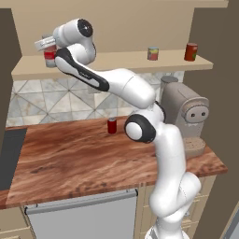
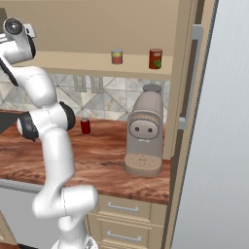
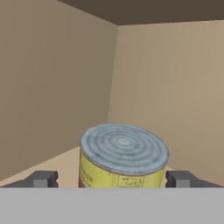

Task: Stack two cans on top of the other two cans in the cabinet.

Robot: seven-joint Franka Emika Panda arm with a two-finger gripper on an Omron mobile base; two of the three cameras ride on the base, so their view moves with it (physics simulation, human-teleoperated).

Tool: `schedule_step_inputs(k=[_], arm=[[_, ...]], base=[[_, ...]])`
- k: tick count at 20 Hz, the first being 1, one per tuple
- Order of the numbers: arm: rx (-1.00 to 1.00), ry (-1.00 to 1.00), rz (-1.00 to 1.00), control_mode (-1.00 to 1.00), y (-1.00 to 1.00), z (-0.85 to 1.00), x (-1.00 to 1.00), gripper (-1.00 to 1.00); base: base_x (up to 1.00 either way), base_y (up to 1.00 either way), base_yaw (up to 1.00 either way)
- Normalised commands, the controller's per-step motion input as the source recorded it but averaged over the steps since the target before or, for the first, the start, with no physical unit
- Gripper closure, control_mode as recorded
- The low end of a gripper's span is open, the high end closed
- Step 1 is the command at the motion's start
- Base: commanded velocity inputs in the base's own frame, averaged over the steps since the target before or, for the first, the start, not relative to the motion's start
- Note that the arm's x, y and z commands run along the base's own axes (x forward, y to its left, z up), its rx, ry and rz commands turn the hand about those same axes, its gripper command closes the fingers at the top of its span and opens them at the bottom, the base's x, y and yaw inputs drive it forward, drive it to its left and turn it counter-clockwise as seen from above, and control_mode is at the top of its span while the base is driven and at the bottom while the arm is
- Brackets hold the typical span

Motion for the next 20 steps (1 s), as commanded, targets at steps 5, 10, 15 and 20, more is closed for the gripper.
schedule_step_inputs(k=[5,10,15,20], arm=[[0.0,0.0,0.0,-1.0,-0.07,0.0,-0.22,-1.0],[0.02,-0.01,0.0,-1.0,-0.18,-0.05,-0.34,-1.0],[0.05,-0.03,0.0,-1.0,-0.3,-0.22,-0.37,-1.0],[0.06,-0.09,0.0,-1.0,-0.38,-0.26,-0.38,-1.0]], base=[[0.0,0.0,0.0],[0.0,0.0,0.0],[0.0,0.0,0.0],[0.0,0.0,0.0]])
